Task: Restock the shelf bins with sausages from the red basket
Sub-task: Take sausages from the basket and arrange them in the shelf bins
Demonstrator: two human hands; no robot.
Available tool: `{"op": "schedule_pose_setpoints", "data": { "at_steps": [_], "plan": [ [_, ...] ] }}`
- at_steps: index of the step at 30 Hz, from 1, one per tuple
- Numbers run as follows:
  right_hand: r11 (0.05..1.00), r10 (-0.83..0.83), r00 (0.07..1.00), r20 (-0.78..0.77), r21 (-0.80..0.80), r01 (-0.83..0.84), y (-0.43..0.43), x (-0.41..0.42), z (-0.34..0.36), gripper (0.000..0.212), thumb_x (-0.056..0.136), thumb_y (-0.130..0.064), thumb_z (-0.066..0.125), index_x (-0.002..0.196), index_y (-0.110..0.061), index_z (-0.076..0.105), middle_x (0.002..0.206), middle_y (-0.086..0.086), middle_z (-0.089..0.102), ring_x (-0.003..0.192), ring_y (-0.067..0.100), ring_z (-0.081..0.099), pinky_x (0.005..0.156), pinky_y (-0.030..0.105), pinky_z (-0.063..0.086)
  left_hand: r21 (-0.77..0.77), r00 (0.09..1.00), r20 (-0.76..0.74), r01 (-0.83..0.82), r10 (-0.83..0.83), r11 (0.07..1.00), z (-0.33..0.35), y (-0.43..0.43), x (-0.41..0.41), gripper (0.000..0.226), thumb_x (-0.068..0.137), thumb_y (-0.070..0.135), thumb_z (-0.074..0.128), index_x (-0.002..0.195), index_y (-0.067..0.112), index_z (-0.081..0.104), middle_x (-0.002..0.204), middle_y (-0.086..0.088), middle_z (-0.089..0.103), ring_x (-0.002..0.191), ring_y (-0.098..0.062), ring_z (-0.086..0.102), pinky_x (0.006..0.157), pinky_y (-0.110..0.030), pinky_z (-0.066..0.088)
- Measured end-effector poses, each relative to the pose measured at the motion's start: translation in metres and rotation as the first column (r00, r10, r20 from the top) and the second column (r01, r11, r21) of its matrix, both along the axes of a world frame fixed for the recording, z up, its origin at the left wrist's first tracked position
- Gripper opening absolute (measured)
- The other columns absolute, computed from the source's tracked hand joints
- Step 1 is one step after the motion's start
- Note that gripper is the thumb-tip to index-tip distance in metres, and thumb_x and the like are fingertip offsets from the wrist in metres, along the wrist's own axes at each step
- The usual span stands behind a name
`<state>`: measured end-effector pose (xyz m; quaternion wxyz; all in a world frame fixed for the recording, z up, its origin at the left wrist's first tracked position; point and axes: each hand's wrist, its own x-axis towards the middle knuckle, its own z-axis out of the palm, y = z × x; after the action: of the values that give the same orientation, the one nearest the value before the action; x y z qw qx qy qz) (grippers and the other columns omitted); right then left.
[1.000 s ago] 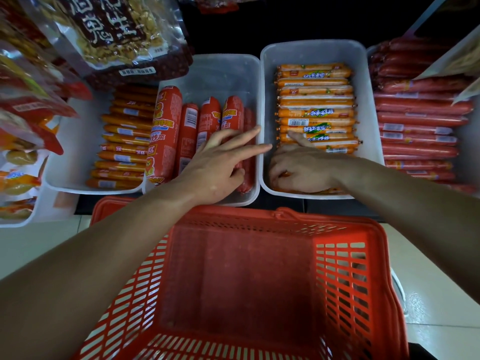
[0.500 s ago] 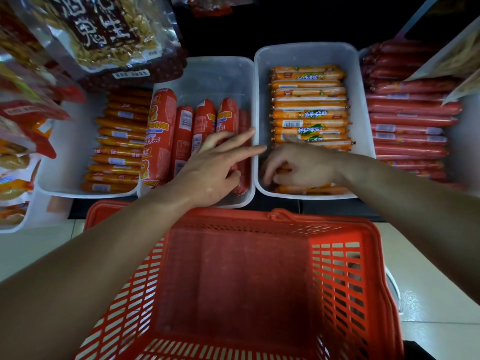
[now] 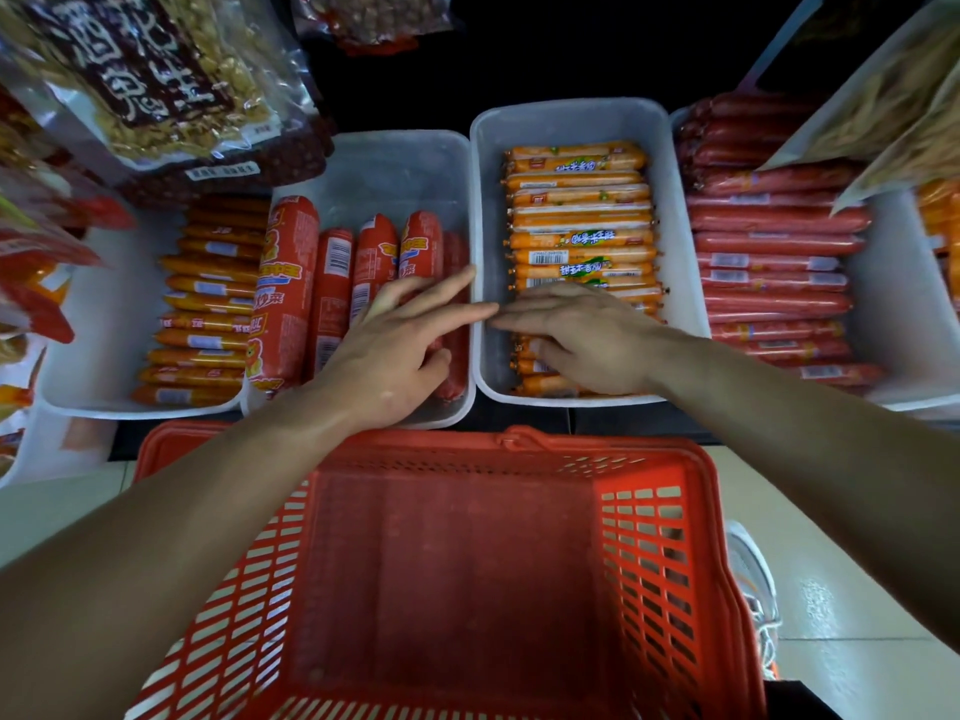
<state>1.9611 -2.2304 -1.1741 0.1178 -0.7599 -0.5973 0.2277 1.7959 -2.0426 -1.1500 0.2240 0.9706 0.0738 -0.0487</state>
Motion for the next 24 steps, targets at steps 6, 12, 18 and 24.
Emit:
{"op": "schedule_pose_setpoints", "data": {
  "at_steps": [6,12,18,24],
  "plan": [
    [0.996,-0.078,0.988,-0.136,-0.046,0.073,-0.002,0.007,0.0,0.056,0.099,-0.012,0.048,0.149,-0.037,0.04,0.156,-0.006,0.039,0.149,0.009,0.019,0.12,0.024,0.012,0.0,1.0,0.004,0.0,0.0,1.0,0.001,0.0,0.0,0.068,0.091,0.011,0.057,0.144,0.05,0.041,0.159,0.031,0.016,0.141,-0.012,0.021,0.119,-0.034,0.018],
    [0.96,-0.257,0.94,-0.226,0.048,0.275,-0.011,0.014,0.012,0.052,0.091,-0.018,0.066,0.14,-0.031,0.054,0.143,-0.01,0.055,0.133,0.009,0.047,0.109,0.018,0.032,-0.048,1.0,-0.021,-0.022,0.021,0.999,0.004,-0.001,0.003,0.059,0.093,0.014,0.057,0.14,0.05,0.047,0.158,0.029,0.022,0.141,-0.012,0.021,0.117,-0.032,0.017],
    [0.94,-0.31,0.934,0.18,-0.092,0.33,-0.023,0.019,0.011,0.069,0.095,-0.034,0.053,0.156,-0.027,0.022,0.163,0.006,0.015,0.148,0.034,0.012,0.119,0.053,0.019,-0.204,0.96,0.141,-0.211,0.242,0.956,0.028,-0.042,0.034,0.037,0.093,0.016,0.059,0.128,0.025,0.064,0.137,0.007,0.058,0.128,-0.013,0.05,0.103,-0.017,0.029],
    [0.877,-0.371,0.911,0.179,-0.256,0.407,-0.017,0.013,0.004,0.073,0.104,-0.043,0.032,0.156,-0.028,-0.017,0.161,-0.003,-0.029,0.148,0.023,-0.026,0.122,0.051,-0.005,-0.368,0.898,-0.185,-0.439,0.399,0.82,0.013,-0.094,0.064,0.067,0.094,0.024,0.058,0.154,0.022,0.027,0.154,-0.001,0.039,0.135,-0.02,0.045,0.112,-0.031,0.036]
  ]
}}
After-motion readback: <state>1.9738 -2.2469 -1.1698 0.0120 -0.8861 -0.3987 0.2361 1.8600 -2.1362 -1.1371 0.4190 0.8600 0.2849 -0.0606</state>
